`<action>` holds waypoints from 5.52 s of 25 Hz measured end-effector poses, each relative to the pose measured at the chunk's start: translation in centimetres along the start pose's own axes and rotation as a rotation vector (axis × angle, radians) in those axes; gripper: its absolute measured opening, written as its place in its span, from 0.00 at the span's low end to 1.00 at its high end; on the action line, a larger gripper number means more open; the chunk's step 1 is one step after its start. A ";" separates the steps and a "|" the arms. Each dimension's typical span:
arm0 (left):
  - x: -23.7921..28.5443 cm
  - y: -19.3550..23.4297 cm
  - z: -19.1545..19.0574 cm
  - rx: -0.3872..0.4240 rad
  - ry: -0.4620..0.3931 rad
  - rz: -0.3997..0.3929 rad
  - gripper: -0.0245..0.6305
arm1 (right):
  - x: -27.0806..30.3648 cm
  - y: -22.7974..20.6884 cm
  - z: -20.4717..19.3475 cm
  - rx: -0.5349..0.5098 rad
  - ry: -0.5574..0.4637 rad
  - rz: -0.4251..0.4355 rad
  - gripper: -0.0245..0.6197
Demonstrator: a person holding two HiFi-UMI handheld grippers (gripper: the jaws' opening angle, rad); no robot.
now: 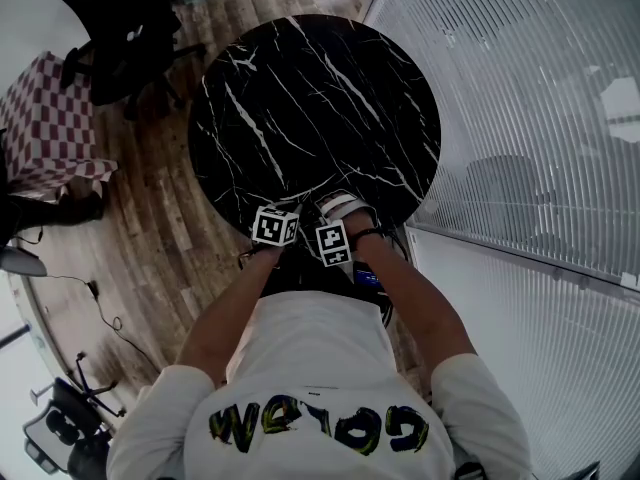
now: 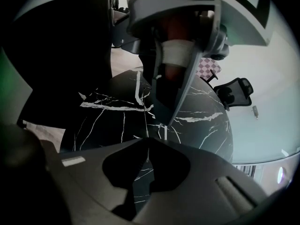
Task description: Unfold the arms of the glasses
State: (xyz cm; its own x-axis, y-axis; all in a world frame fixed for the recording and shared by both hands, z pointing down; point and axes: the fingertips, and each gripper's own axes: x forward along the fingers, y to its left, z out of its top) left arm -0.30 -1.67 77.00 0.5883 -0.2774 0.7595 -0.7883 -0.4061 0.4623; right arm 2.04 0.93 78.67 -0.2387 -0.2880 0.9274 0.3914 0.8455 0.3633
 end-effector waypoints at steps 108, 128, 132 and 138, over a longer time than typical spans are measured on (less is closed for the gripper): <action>0.1 0.5 1.4 -0.087 -0.076 0.046 0.14 | -2.9 5.4 1.0 0.646 -0.064 0.154 0.07; -5.4 0.4 5.2 -0.051 -0.231 0.004 0.27 | -7.4 1.0 -2.9 0.908 -0.173 0.002 0.15; -8.0 -1.5 7.0 -0.017 -0.293 -0.028 0.27 | -10.7 -2.0 -4.1 1.034 -0.257 -0.092 0.14; -12.7 -5.8 11.0 0.073 -0.401 -0.090 0.27 | -17.6 -6.9 -5.8 1.222 -0.425 -0.261 0.09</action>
State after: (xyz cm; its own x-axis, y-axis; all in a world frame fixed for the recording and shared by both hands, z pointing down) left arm -1.22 -5.44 59.67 0.6891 -0.5490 0.4729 -0.7242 -0.5006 0.4742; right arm 8.71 -2.46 60.39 -0.5309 -0.5304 0.6609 -0.7040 0.7102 0.0044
